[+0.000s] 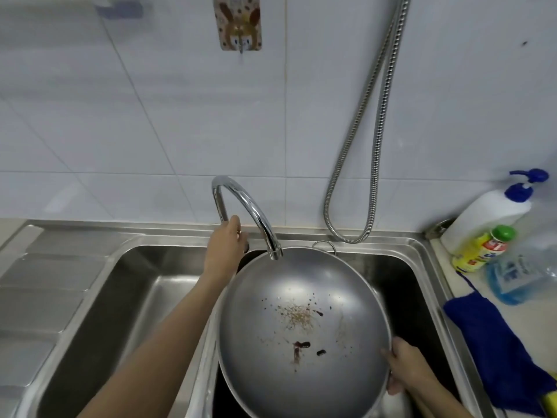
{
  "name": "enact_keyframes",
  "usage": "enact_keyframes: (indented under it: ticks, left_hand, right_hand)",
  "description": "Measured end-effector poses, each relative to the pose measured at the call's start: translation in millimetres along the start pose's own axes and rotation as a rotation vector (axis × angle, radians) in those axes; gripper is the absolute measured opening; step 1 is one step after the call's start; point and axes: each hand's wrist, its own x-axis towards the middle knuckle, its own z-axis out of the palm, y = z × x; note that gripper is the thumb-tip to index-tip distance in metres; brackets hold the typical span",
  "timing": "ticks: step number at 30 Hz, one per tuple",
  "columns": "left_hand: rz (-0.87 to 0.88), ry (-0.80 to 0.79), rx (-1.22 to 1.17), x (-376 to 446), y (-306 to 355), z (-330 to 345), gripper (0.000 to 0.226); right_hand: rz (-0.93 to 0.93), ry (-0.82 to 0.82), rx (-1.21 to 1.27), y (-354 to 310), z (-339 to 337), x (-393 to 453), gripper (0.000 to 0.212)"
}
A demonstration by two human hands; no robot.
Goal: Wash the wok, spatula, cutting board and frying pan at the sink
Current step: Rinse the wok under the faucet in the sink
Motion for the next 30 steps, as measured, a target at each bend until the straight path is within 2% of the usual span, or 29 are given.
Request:
enact_keyframes:
  ticks: [6, 9, 18, 23, 30]
  left_hand:
    - [-0.028, -0.034, 0.132, -17, -8, 3, 0.012]
    - [0.035, -0.091, 0.242, -31, -8, 3, 0.019]
    - [-0.136, -0.266, 0.408, -38, -14, 9, 0.029]
    - [-0.156, -0.399, 0.509, -41, -11, 14, 0.032]
    - [-0.178, -0.486, 0.546, -39, -5, 20, 0.034]
  right_hand:
    - [-0.005, -0.023, 0.053, -5, -3, -11, 0.014]
    - [-0.022, -0.014, 0.044, -4, -3, -12, 0.014]
    - [-0.061, -0.011, 0.069, -3, -7, -16, 0.009]
    - [-0.064, -0.013, 0.058, -2, -6, -18, 0.01]
    - [-0.087, 0.023, 0.061, 2, -3, -21, 0.012]
